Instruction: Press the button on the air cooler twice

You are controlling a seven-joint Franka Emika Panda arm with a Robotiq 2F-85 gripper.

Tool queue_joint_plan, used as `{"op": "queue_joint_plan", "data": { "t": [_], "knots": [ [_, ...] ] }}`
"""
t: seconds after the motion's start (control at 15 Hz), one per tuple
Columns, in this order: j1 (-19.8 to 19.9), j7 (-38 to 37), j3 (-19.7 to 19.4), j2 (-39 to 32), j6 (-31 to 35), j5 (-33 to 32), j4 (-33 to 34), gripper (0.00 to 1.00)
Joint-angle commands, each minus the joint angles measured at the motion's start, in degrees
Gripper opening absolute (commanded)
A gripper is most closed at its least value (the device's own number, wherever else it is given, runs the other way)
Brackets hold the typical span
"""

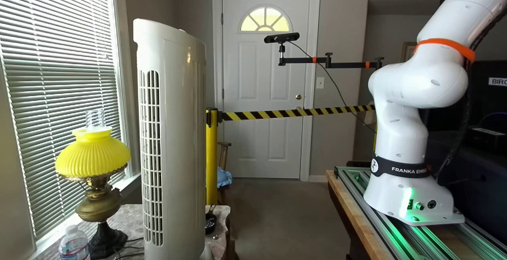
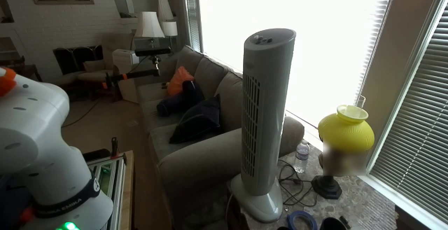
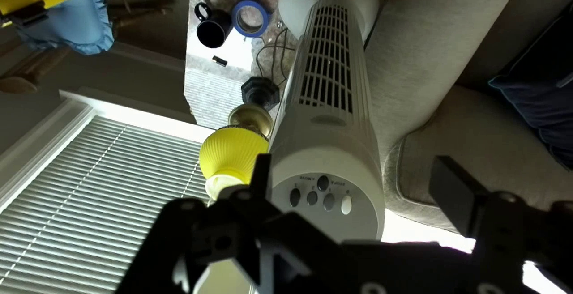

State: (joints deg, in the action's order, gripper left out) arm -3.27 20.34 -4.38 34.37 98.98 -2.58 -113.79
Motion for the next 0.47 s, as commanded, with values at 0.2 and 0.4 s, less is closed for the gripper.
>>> {"op": "queue_joint_plan", "data": {
  "t": [0.2,0.4],
  "knots": [
    [0.2,0.0,-0.8,-0.1,-0.7,-0.7,0.2,1.00],
    [0.2,0.1,-0.9,-0.1,-0.7,-0.7,0.2,1.00]
  ]
}}
